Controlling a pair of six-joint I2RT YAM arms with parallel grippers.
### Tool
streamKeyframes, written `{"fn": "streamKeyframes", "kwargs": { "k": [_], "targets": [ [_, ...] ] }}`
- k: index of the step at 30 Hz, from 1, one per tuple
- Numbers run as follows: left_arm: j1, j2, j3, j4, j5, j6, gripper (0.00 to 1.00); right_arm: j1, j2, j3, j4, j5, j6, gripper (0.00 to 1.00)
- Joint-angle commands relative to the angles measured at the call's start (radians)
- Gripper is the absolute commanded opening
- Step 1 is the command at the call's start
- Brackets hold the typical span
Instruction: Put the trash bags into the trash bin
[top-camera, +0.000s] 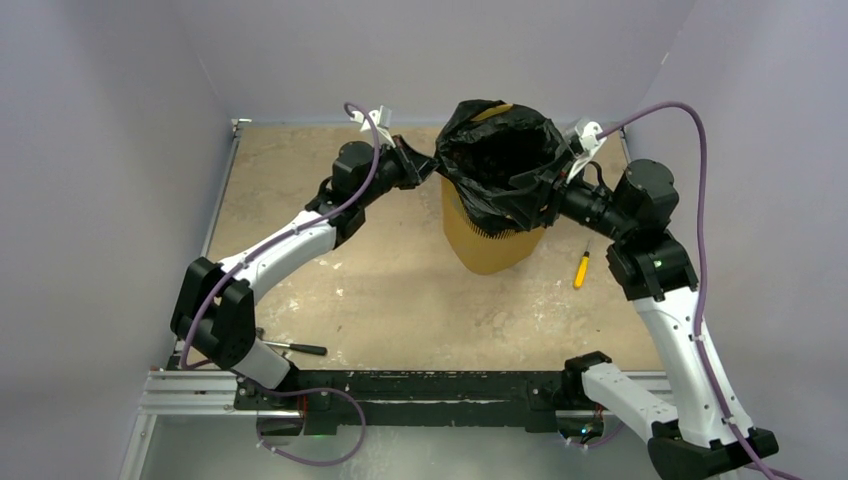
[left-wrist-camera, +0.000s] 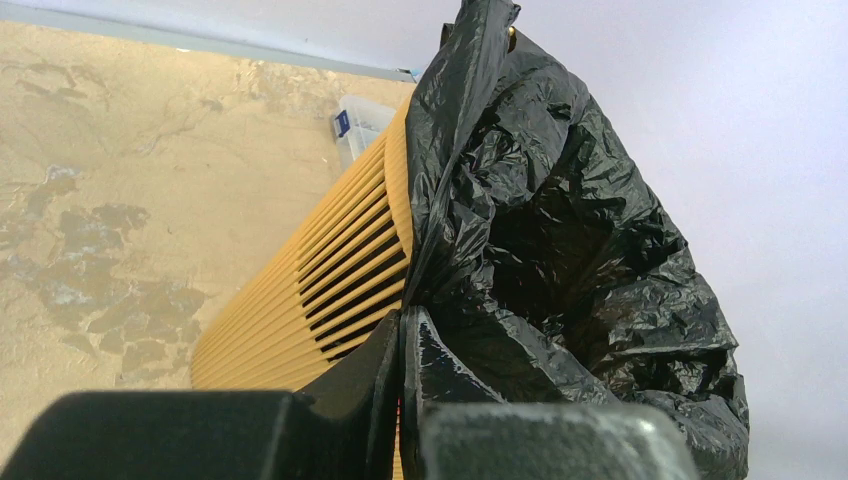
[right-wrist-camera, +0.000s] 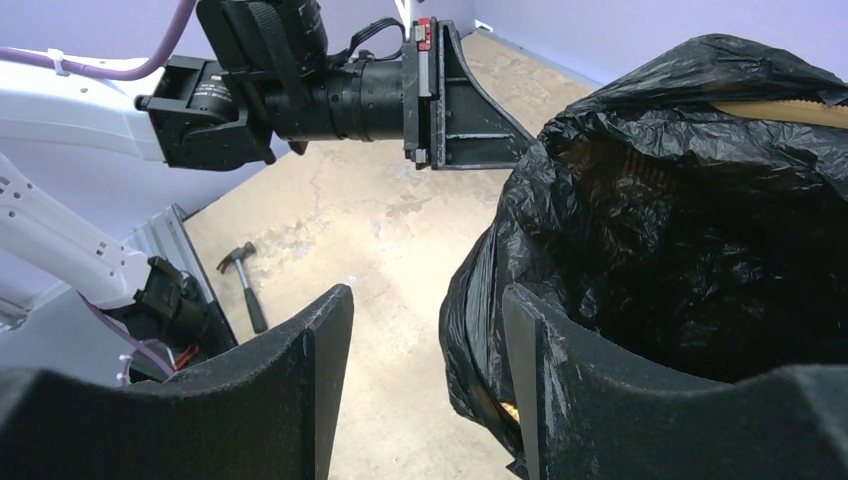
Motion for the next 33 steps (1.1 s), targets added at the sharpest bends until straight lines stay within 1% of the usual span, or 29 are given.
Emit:
{"fn": "streamKeyframes", "kwargs": {
  "k": [1, 4, 6, 8, 10, 12, 16, 22, 24, 27, 29, 33],
  "targets": [
    [0.011, 0.028, -0.011, -0.006, 0.022, 0.009, 0.00, 0.000, -0.023, -0.001, 0.014, 0.020, 0.002, 0.60],
    [0.011, 0.011, 0.014, -0.041, 0.003, 0.033, 0.12, -0.001, -0.029, -0.005, 0.010, 0.051, 0.000, 0.60],
    [0.013, -0.002, 0.044, -0.088, -0.016, 0.066, 0.26, 0.000, -0.031, -0.007, 0.003, 0.089, 0.001, 0.60],
    [0.012, -0.018, 0.077, -0.133, -0.043, 0.096, 0.35, 0.000, -0.034, -0.012, 0.000, 0.110, 0.001, 0.60],
    [0.012, -0.036, 0.094, -0.166, -0.069, 0.126, 0.41, 0.000, -0.040, -0.022, 0.003, 0.124, 0.002, 0.60],
    [0.014, -0.057, 0.109, -0.207, -0.103, 0.153, 0.44, 0.000, -0.049, -0.028, 0.010, 0.142, 0.010, 0.60],
    [0.021, -0.092, 0.136, -0.233, -0.133, 0.207, 0.53, 0.000, -0.070, -0.034, 0.021, 0.189, 0.023, 0.60],
    [0.027, -0.057, 0.243, -0.260, -0.056, 0.272, 0.58, 0.000, -0.082, -0.055, 0.041, 0.199, 0.039, 0.60],
    [0.029, -0.034, 0.290, -0.290, -0.048, 0.283, 0.59, 0.000, -0.084, -0.060, 0.047, 0.196, 0.044, 0.60],
    [0.036, 0.000, 0.340, -0.285, -0.025, 0.298, 0.60, -0.001, -0.092, -0.067, 0.053, 0.186, 0.048, 0.60],
    [0.041, 0.040, 0.419, -0.341, -0.001, 0.311, 0.61, -0.001, -0.092, -0.067, 0.050, 0.182, 0.049, 0.60],
    [0.046, 0.154, 0.563, -0.429, 0.131, 0.382, 0.61, -0.001, -0.092, -0.068, 0.048, 0.179, 0.049, 0.60]
  ]
}}
